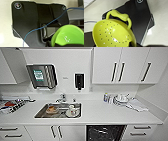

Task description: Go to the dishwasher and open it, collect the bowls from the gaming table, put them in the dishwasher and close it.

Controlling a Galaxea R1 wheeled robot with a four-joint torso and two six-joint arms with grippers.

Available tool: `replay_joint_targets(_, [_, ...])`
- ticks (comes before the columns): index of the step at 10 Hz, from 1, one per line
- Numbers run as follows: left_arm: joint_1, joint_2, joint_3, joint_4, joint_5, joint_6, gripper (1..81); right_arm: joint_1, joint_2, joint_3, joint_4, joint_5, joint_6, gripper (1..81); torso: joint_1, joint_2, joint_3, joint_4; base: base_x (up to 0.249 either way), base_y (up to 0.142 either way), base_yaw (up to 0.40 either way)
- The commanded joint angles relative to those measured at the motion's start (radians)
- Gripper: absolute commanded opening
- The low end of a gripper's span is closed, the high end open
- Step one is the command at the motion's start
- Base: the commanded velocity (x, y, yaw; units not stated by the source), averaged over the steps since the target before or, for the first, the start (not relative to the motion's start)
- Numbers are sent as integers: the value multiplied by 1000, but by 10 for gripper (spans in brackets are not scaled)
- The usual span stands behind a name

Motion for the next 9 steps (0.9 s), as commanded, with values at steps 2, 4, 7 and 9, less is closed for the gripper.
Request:
replay_joint_targets(2, [-41,-247,311,1,28,-3,10,36,-117,97,2,-55,1,10,1,0,-123,0,0,0,0])
replay_joint_targets(4, [-51,-309,368,-3,28,-4,10,47,-137,118,2,-55,1,10,1,0,-193,0,0,0,0])
replay_joint_targets(7, [-73,-399,435,-9,28,-7,10,54,-165,149,2,-55,1,10,1,1,-292,0,0,0,0])
replay_joint_targets(9, [-137,-464,500,-31,38,-37,10,54,-165,151,2,-55,1,10,1,1,-266,0,0,0,0])
